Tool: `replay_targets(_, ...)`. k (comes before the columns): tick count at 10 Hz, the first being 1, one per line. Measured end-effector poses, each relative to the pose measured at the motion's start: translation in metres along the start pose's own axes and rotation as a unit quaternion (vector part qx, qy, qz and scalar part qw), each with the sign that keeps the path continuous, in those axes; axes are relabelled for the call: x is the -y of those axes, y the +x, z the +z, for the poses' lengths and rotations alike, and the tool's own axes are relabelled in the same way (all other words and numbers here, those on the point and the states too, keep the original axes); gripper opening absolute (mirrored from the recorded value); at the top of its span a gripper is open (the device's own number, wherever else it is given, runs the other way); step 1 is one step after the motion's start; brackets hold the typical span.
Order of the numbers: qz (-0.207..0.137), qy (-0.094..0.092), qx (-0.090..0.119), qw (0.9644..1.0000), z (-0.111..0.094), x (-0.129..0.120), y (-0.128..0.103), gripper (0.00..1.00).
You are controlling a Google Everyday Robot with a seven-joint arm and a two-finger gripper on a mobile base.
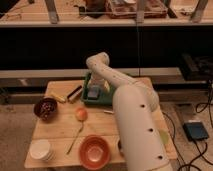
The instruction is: Wipe red bowl with sponge
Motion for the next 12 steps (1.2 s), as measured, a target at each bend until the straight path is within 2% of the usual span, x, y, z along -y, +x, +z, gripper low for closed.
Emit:
replay_targets(3,-0.004,-0.005,0.005,1.0000,0.006,0.002,-0.003,0.80)
replay_targets(5,-0.005,-0.022,0.007,0.9997,0.013,-0.001,-0.005,0.80)
replay_targets(6,-0.004,-0.037,0.006,0.9993,0.016,-0.001,-0.006,0.78)
replay_targets(7,-0.003,-0.044,0.006,0.9990,0.017,0.002,-0.007,0.70)
replay_targets(11,0.015,-0.029,0.006,0.9994,0.011,-0.003,-0.004,0.28)
replay_targets(12,0.017,-0.024,0.008,0.9995,0.010,-0.001,-0.005,0.20)
